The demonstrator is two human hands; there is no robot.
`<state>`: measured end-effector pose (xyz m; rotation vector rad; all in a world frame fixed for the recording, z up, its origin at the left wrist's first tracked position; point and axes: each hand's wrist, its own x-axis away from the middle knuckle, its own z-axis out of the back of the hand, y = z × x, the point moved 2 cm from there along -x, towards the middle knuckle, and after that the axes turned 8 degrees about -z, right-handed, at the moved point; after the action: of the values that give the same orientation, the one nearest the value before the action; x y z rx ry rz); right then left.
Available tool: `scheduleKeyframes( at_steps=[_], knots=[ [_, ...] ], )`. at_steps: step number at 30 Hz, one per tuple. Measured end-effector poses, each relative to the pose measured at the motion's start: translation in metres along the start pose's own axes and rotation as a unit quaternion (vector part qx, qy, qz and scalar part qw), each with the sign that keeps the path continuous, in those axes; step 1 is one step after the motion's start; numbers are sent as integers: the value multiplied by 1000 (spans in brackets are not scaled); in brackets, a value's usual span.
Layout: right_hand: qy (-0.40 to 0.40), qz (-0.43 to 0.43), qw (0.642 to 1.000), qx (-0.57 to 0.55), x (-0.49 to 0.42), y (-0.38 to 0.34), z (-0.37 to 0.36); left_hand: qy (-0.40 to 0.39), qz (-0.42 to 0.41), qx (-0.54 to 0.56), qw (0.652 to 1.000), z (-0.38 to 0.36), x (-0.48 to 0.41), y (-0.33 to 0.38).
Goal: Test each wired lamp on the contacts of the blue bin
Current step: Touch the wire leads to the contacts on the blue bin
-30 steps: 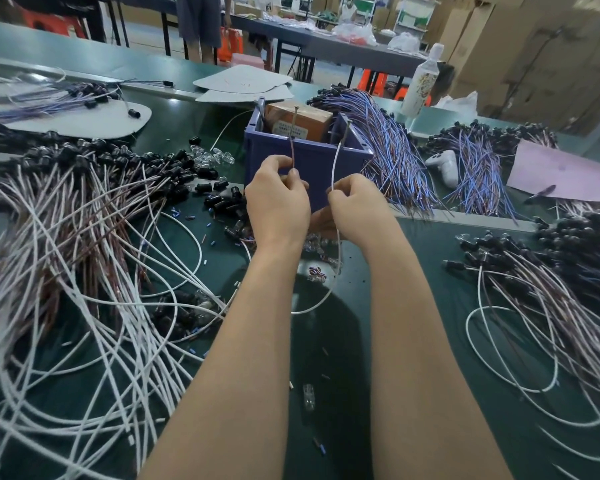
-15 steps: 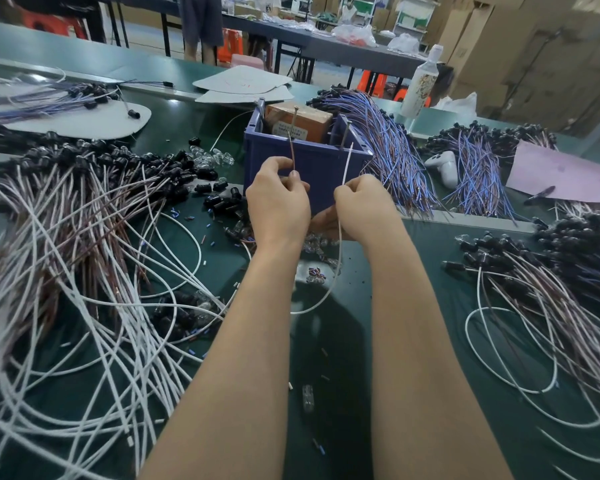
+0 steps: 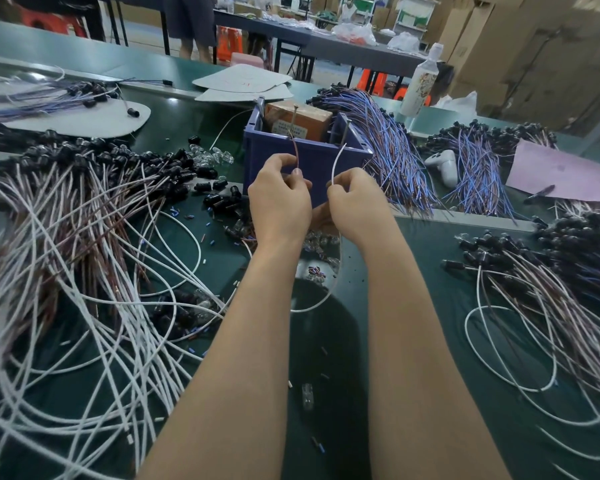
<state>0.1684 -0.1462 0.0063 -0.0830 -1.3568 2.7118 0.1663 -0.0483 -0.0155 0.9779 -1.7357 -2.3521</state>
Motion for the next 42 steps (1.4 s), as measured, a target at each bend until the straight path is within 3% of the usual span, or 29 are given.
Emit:
scheduleKeyframes(
  at_steps=[10, 15, 42],
  knots=[
    [8, -43, 999, -24, -6, 2, -2, 10, 20, 7, 1000, 0, 1, -3],
    [6, -29, 999, -35, -2, 1, -5, 33, 43, 30, 998, 1, -1, -5],
    [16, 10, 1000, -7, 4, -3, 0, -3, 38, 36, 999, -7, 1, 0]
  ],
)
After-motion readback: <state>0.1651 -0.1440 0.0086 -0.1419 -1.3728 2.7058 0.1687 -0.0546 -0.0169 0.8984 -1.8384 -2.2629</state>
